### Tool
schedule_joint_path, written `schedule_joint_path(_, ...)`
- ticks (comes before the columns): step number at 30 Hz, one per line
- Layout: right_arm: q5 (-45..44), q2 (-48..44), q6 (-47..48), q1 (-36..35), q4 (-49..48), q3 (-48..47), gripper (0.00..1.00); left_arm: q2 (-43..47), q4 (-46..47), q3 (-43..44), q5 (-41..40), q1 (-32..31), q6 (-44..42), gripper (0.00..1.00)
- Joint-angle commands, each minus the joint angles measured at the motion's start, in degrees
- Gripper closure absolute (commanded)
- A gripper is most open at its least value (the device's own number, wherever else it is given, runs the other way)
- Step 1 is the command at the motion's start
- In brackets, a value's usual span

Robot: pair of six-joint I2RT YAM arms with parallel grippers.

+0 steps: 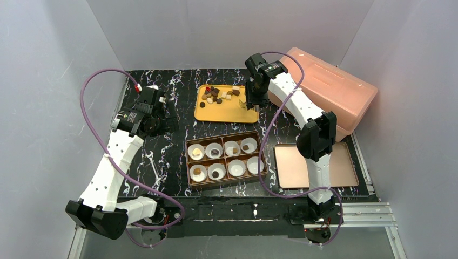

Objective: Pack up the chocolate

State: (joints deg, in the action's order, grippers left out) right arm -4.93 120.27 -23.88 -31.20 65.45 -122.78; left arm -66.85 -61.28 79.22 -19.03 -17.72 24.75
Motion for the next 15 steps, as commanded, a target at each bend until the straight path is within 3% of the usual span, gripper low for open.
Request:
schedule_joint_path(1,-0.8,0.0,-0.1,0.0,-0.2,-0.8,0.54,1.2,-0.3,0.0,-0.3,0.5,-0.5,0.01)
schedule_joint_path(8,-4.9,-0.2,0.2,0.0,0.4,-1.7,0.53,1.2,-0.4,-0.1,-0.5,0.5,-0.7,0.01)
schedule_joint_path(15,-0.9,1.6,0.3,0.1,-0.4,-2.4,0.53,1.2,-0.4,-0.2,-0.5,0.5,-0.7,0.01)
